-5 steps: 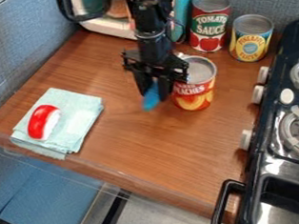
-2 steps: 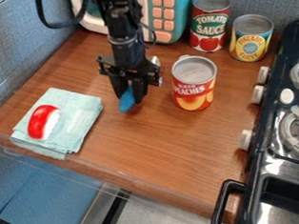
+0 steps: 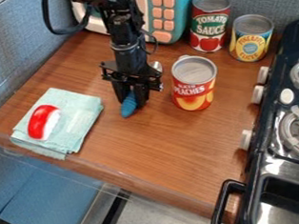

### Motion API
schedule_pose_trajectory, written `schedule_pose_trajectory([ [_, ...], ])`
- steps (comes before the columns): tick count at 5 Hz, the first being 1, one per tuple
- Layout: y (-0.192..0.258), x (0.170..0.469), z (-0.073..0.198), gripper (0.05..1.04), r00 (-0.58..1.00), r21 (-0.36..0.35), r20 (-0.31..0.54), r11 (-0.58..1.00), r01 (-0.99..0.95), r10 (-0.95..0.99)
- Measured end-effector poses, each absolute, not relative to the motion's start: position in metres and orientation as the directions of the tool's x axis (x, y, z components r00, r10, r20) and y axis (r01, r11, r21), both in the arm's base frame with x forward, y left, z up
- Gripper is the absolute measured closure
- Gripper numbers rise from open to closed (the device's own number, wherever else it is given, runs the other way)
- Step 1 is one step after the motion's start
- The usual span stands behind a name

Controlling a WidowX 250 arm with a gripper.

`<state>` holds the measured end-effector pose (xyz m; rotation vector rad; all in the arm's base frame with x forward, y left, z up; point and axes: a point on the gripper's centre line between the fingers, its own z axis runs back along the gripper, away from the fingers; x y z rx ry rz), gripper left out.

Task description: Take the blue spoon to the left side of the peaches can and moves them to the center of table

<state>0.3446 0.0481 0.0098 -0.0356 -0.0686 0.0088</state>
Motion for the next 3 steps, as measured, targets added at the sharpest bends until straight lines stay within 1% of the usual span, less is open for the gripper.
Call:
schedule_pose_trajectory([
  [1,0.045,0.341,0.012,0.279,0.999,-0.048,0.052,0.999,0.013,-0.011],
  [2,0.046,0.342,0.05,0.083,0.994,-0.056,0.111,0.998,0.009,-0.002],
  [3,0.051,0.337,0.072,0.081,0.991,-0.074,0.132,0.997,0.006,0.004],
])
